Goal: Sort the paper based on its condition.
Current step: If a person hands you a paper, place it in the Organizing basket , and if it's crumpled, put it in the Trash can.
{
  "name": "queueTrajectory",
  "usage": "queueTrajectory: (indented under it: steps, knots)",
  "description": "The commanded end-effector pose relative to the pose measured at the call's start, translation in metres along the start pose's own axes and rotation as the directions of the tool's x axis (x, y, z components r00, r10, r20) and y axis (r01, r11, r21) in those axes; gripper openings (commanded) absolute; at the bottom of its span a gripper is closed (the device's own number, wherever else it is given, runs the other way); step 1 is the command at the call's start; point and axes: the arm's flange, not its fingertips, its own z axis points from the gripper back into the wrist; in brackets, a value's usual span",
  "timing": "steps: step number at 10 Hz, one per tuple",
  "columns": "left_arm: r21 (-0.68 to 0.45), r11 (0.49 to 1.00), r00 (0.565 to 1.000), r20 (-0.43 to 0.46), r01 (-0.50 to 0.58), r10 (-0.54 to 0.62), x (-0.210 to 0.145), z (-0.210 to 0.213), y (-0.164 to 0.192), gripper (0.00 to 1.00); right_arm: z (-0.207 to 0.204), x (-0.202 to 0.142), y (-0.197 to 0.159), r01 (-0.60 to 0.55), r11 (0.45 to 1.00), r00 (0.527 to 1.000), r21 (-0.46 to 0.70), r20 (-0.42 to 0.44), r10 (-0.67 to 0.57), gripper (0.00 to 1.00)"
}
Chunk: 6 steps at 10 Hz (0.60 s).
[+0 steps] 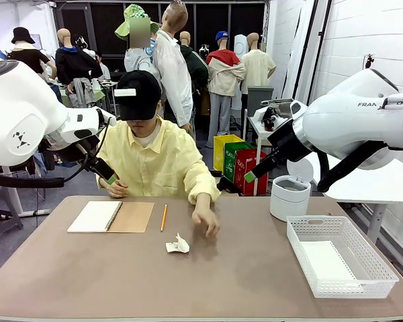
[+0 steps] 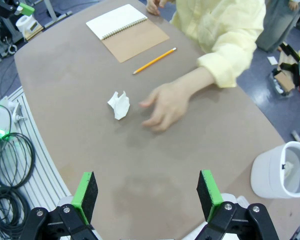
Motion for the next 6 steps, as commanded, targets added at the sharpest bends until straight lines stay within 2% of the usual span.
queueTrajectory:
  steps: [1, 6]
  knots:
    - [0.001, 1.000, 1.000, 0.001, 0.000, 0.000, -0.0001, 0.0006, 0.0010, 1.00, -0.0006, 0.0001, -0.0005, 0.001, 1.000, 1.000, 0.000, -0.002, -0.001, 1.00]
    - [0.001, 1.000, 1.000, 0.001, 0.000, 0.000, -0.0001, 0.0006, 0.0010, 1.00, -0.0006, 0.0001, -0.0005, 0.001, 1.000, 1.000, 0.000, -0.002, -0.001, 1.00]
